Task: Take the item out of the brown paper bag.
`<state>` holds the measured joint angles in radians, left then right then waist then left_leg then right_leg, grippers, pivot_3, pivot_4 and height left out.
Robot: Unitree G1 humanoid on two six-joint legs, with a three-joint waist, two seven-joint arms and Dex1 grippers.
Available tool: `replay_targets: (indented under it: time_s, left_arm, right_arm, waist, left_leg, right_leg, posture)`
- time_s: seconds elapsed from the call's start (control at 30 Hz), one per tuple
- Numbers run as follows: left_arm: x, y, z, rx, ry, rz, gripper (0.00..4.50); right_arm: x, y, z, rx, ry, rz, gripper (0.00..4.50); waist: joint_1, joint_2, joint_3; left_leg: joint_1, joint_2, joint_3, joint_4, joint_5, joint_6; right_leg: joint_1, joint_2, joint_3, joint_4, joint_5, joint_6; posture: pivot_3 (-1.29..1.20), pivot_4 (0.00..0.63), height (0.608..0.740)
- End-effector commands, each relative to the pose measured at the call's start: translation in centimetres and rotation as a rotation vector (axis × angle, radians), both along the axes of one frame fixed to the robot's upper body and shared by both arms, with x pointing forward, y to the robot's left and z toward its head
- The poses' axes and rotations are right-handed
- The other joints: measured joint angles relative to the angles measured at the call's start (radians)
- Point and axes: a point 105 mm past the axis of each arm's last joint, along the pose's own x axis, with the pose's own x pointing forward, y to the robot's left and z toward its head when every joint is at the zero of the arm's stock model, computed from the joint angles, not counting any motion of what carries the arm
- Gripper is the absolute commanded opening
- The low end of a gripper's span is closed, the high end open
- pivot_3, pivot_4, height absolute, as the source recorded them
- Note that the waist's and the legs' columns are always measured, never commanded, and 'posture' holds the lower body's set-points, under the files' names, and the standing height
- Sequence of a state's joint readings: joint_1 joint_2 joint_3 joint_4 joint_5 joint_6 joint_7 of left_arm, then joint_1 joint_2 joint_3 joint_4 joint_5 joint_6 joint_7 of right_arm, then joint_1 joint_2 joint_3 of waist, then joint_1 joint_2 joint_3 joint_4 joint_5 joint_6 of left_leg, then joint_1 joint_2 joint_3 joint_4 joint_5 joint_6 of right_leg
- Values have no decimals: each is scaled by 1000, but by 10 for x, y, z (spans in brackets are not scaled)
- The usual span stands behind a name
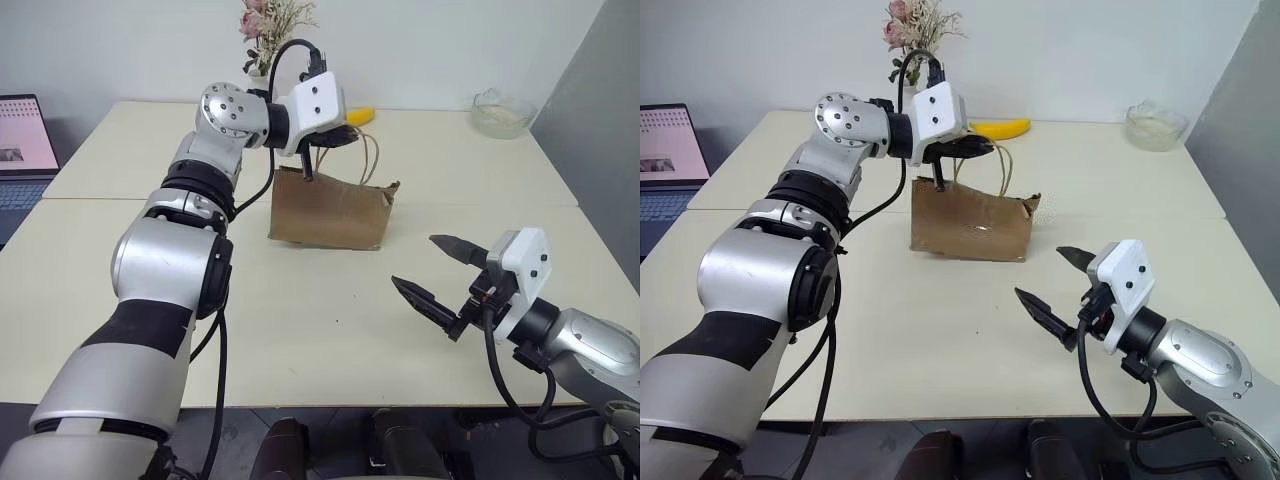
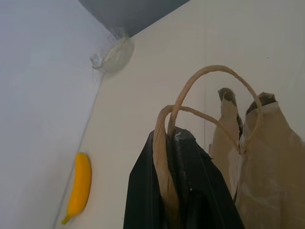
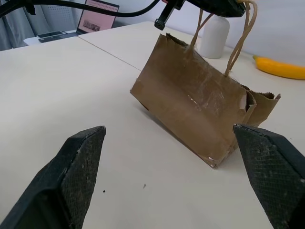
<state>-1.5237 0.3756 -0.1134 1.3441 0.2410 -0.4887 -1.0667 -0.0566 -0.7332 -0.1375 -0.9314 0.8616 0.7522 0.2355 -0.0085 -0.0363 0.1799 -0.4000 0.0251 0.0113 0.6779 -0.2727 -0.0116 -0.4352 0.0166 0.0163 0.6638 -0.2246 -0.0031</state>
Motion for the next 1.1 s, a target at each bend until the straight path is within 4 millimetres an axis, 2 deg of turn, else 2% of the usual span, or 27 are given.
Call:
replay_targets:
  time_s: [0.03, 0.43, 0.53, 0.73, 0.87, 1.0, 1.1]
  left_arm:
    - [1, 1, 7, -27, -36, 15, 34]
    - [3, 16, -17, -15, 75, 44, 34]
    - [6, 21, -15, -22, 79, 74, 601]
    - [4, 38, -9, -50, 109, 92, 2440]
    - [0, 60, -2, -94, 145, 100, 3661]
    - [-9, 92, 9, -203, 208, 112, 3661]
    - [-17, 113, 9, -265, 214, 111, 3661]
  right_arm:
    - [-15, 11, 16, -6, -87, 49, 4500]
    - [-9, 13, 18, -4, -96, 50, 4500]
    - [-7, 15, 19, -3, -97, 59, 4500]
    - [-3, 18, 18, -2, -97, 81, 4500]
    - [1, 19, 16, -2, -96, 93, 4500]
    - [9, 21, 14, -1, -100, 111, 4500]
    - [16, 23, 13, 1, -114, 128, 4500]
  waist:
    - [0, 0, 0]
    - [0, 0, 0]
    - [0, 0, 0]
    - [-1, 0, 0]
    - [-3, 0, 0]
    - [-9, 0, 0]
    - [-17, 0, 0]
  left_leg:
    - [0, 0, 0, 0, 0, 0]
    - [0, 0, 0, 0, 0, 0]
    - [0, 0, 0, 0, 0, 0]
    - [0, 0, 0, 0, 0, 0]
    - [0, 0, 0, 0, 0, 0]
    - [1, 0, 0, 0, 0, 0]
    - [1, 1, 0, 0, 0, 0]
  right_leg:
    - [0, 0, 0, 0, 0, 0]
    - [0, 0, 0, 0, 0, 0]
    - [0, 0, 0, 0, 0, 0]
    - [0, 0, 0, 0, 0, 0]
    - [0, 0, 0, 1, 0, 0]
    - [0, 0, 0, 1, 0, 0]
    - [0, 0, -1, 1, 0, 0]
  posture:
    - [0, 150, 740]
    - [0, 150, 740]
    - [0, 150, 740]
    - [0, 150, 740]
    - [0, 150, 740]
    - [0, 150, 740]
    - [0, 150, 740]
